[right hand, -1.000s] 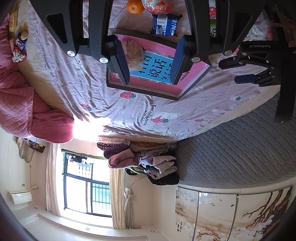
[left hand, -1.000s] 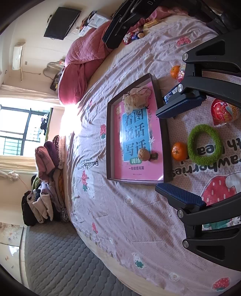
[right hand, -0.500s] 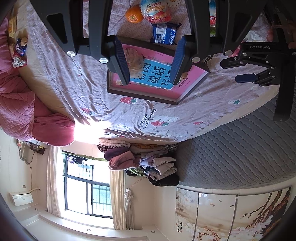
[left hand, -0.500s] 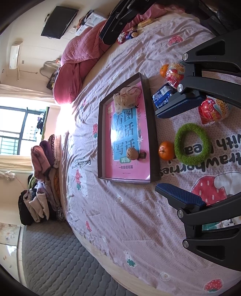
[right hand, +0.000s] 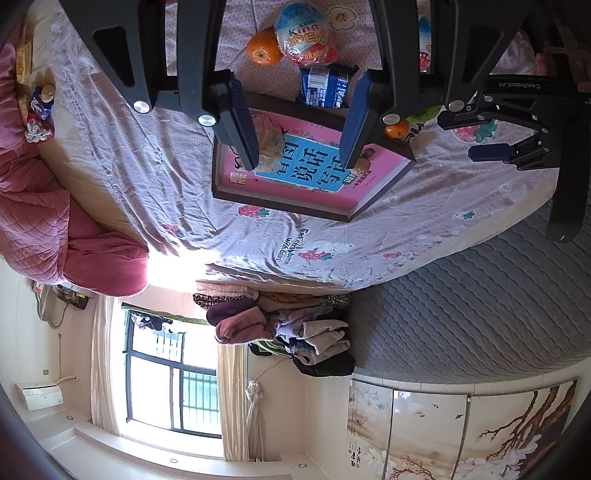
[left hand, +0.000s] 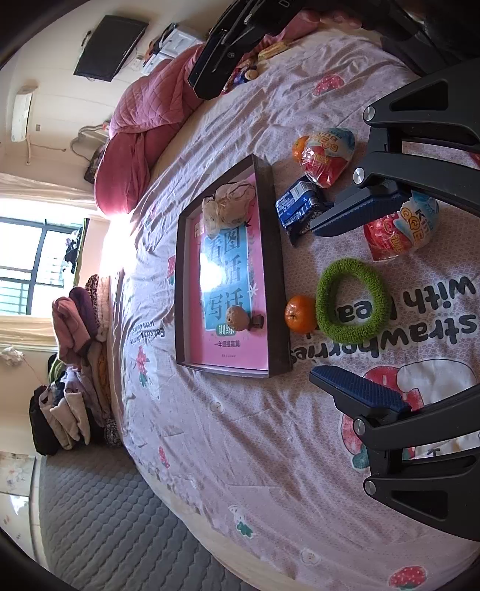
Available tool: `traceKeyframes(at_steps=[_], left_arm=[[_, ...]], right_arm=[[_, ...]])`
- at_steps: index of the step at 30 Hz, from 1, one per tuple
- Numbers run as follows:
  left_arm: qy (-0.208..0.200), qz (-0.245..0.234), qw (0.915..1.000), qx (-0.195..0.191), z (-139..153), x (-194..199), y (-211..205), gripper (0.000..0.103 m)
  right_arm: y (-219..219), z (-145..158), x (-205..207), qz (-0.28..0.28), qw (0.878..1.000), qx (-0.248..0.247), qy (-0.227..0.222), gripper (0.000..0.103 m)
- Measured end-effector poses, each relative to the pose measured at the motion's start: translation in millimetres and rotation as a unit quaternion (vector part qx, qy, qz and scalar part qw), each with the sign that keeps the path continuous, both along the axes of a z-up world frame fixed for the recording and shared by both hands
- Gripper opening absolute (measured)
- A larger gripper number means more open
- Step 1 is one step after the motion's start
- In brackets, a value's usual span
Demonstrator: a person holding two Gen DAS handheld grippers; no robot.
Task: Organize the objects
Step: 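Withdraw both open tools from the tray toward the remaining objects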
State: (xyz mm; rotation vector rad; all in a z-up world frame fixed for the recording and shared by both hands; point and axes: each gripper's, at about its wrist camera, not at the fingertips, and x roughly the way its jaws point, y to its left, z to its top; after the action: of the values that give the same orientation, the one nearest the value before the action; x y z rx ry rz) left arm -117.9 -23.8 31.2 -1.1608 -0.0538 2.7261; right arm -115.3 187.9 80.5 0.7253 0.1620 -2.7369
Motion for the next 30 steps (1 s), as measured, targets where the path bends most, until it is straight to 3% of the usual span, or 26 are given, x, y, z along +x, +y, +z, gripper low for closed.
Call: traceKeyframes(at_steps=[30], left_arm=[[-0.034,0.006,0.9992,-0.019,-26.5,11.9,-2.0,0.074]], right_arm=[[0.1,-37.1,22.6,0.002,0.999,0.005,-0.043,0.047]])
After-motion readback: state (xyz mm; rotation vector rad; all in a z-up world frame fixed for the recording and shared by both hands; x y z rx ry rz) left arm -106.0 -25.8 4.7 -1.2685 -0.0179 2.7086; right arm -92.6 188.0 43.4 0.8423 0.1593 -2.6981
